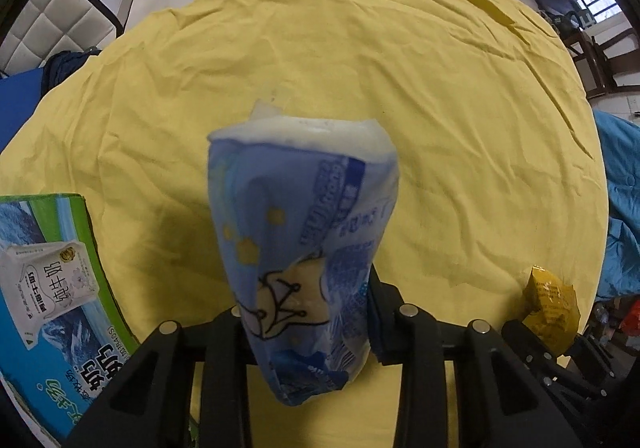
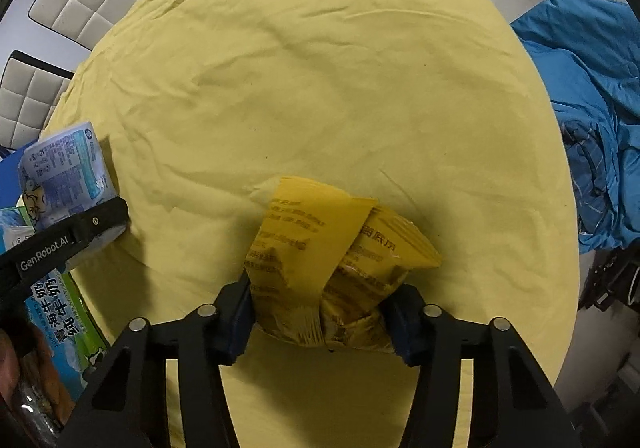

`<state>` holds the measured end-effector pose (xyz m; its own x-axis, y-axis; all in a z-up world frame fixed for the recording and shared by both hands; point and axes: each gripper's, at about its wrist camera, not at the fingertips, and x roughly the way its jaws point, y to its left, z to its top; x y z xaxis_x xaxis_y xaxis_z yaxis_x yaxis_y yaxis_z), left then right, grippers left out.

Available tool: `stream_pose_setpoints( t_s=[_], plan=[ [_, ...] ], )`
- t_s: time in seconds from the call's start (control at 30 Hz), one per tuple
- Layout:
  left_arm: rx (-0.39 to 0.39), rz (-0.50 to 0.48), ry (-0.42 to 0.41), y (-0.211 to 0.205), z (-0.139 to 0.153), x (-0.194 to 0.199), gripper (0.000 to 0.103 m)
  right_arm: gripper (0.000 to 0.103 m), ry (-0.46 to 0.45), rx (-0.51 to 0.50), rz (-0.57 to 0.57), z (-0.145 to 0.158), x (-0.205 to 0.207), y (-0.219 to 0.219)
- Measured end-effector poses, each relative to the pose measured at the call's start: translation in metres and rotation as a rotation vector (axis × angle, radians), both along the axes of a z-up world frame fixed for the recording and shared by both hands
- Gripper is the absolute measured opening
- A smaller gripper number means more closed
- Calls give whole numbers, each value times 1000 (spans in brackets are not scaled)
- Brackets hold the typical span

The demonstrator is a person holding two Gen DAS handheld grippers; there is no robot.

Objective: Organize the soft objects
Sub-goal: 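Carry both packs over the box and lower them inside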

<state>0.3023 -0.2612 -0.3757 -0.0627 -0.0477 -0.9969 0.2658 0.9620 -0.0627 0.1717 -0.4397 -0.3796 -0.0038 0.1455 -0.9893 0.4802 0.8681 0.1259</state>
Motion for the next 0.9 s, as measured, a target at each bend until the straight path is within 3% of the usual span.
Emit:
stream_pose_setpoints(
  t_s=[0.13,0.43,0.9],
  plan=[
    [-21,2,-4,16,2,-3,22,53,-7,7,-3,4,-2,-3],
    [-77,-20,-36,37,15,-44,19,52,-47,17,32,30,-18,5],
    [-164,-55,-139,50,78,-104,19,51,-136,43,92,92,-45,39]
  ],
)
